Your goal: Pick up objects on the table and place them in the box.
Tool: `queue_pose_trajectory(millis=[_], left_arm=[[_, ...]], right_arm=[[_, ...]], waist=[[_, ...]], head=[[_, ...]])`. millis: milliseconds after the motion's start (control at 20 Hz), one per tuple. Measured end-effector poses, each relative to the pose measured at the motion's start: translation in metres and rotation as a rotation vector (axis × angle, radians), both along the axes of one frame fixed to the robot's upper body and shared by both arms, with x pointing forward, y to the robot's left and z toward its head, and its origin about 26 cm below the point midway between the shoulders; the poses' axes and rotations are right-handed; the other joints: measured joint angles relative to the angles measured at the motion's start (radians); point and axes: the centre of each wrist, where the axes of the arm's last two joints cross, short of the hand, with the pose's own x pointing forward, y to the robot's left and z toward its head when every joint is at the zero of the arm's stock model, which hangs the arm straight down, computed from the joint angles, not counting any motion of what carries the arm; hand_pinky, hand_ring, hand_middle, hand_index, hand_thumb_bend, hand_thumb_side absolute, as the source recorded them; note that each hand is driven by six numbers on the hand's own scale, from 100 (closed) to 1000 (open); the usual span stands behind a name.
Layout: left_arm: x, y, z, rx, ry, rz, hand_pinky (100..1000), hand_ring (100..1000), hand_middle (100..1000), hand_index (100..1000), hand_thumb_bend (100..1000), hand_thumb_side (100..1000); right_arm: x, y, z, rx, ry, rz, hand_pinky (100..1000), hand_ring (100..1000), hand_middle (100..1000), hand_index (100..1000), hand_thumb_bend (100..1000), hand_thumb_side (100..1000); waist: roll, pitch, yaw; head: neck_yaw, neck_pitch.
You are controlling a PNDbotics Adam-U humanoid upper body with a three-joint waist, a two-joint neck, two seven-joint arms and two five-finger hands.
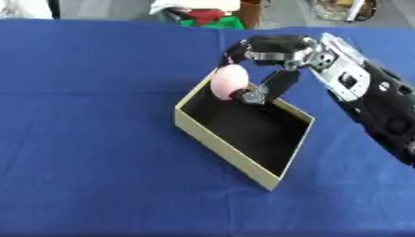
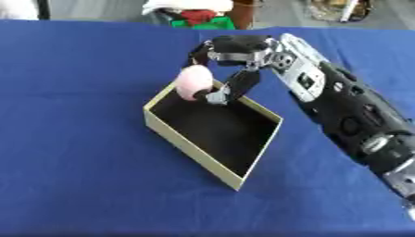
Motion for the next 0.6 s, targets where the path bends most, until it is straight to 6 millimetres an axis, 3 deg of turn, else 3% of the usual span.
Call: queue_pose_trajectory(millis=[300,600], left_arm=[[0.0,0.0,0.0,0.001,-0.001,-0.002,739,601,688,677,547,932],[0.0,-0.0001,0.0,0.001,-0.001,-0.003,739,601,687,677,547,932]], right_arm=[[0.0002,-0.0027,-0.0048,-0.012,0.007,-0.011,724,800,814,900,367,817],[0.0014,-0.0074,-0.0053,-0.022,0.039,-0.04,720,794,799,892,373,797]], waist=[[0.001,0.002,0.001],[0.001,0.006,-0.001]], head=[[-0.003,0.0],[-0.004,0.0]])
